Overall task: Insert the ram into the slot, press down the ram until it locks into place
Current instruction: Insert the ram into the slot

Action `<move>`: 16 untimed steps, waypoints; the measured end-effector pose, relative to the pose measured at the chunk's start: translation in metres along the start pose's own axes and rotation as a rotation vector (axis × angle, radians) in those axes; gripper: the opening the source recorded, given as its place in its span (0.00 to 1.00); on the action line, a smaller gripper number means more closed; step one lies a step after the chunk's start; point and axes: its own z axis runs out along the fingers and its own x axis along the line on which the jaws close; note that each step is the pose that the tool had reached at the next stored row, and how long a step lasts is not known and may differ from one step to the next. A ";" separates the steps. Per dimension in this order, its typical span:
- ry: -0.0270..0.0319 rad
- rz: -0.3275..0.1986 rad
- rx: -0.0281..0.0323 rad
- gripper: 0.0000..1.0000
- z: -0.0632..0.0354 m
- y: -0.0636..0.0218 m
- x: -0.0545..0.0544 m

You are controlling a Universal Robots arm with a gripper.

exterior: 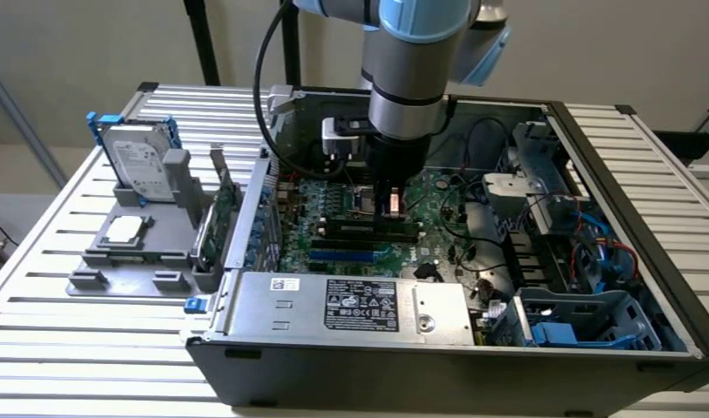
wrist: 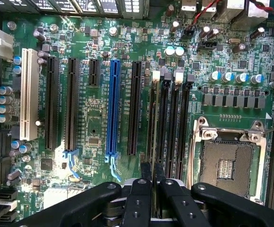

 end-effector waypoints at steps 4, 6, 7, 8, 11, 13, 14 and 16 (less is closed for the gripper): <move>-0.0005 0.000 0.0002 0.22 -0.0075 0.0002 0.000; -0.0013 0.000 -0.0008 0.22 -0.0115 0.0003 0.000; -0.0018 0.000 -0.0019 0.22 -0.0129 0.0005 0.000; -0.0024 0.000 -0.0032 0.22 -0.0144 0.0007 0.000; -0.0049 0.000 -0.0077 0.19 -0.0171 0.0024 0.000; -0.0060 0.000 -0.0083 0.11 -0.0171 0.0034 0.000; -0.0060 0.000 -0.0083 0.11 -0.0171 0.0035 0.000; -0.0058 0.000 -0.0084 0.11 -0.0172 0.0035 0.000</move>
